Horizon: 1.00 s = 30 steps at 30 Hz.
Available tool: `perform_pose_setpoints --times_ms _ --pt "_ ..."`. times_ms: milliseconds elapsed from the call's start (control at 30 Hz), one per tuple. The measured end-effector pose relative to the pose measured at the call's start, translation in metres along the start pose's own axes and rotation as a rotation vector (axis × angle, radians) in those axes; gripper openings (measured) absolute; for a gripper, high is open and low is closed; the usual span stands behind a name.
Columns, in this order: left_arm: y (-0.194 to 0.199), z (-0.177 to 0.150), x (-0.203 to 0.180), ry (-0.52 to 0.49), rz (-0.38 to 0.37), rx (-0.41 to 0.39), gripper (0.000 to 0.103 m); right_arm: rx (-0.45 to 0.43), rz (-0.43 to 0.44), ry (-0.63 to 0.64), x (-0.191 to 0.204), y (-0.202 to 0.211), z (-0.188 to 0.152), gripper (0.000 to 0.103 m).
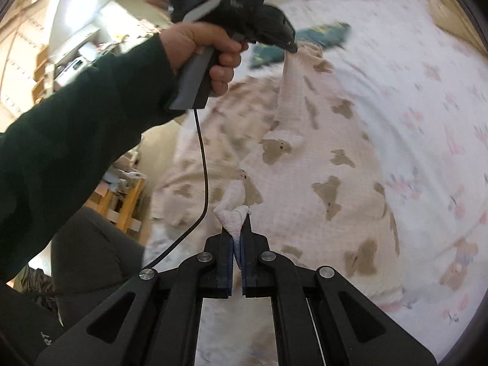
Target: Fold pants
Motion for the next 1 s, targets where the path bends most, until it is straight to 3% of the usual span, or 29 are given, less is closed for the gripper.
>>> perform_pose_setpoints --times_ms 233,367,500,700,900,933,1000 --pt "0.035 -0.026 0.117 0.088 0.075 -0.033 0.000 0.021 0.144 0.060 0.096 -0.027 0.018 0.003" --pt "0.018 -0.044 0.165 0.102 0.134 0.013 0.000 0.058 0.177 0.146 0.157 -0.067 0.027 0.003" --pt "-0.007 -0.054 0.207 0.131 0.181 0.052 0.000 0.125 0.155 0.172 0.179 -0.113 0.030 0.003" --pt "-0.014 -0.060 0.224 0.113 0.178 0.071 0.000 0.159 0.137 0.145 0.191 -0.135 0.041 0.003" --pt "-0.014 -0.066 0.241 0.203 0.184 -0.024 0.004 0.202 0.099 0.161 0.207 -0.150 0.031 0.003" --pt "-0.023 -0.070 0.246 0.231 0.178 0.002 0.008 0.213 0.091 0.158 0.204 -0.153 0.031 0.003" --pt "-0.031 -0.080 0.255 0.297 0.138 0.033 0.038 0.233 0.070 0.173 0.208 -0.160 0.029 0.003"
Point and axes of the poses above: each gripper's, at about its wrist camera, not at the fingertips, and y roughly against the way its jaws point, x to its left, z to its top, the point moved 5 cm from there along -y, roughly the way its jaws point, and after that the axes turned 13 degrees about -z, right-handed, at the moved point
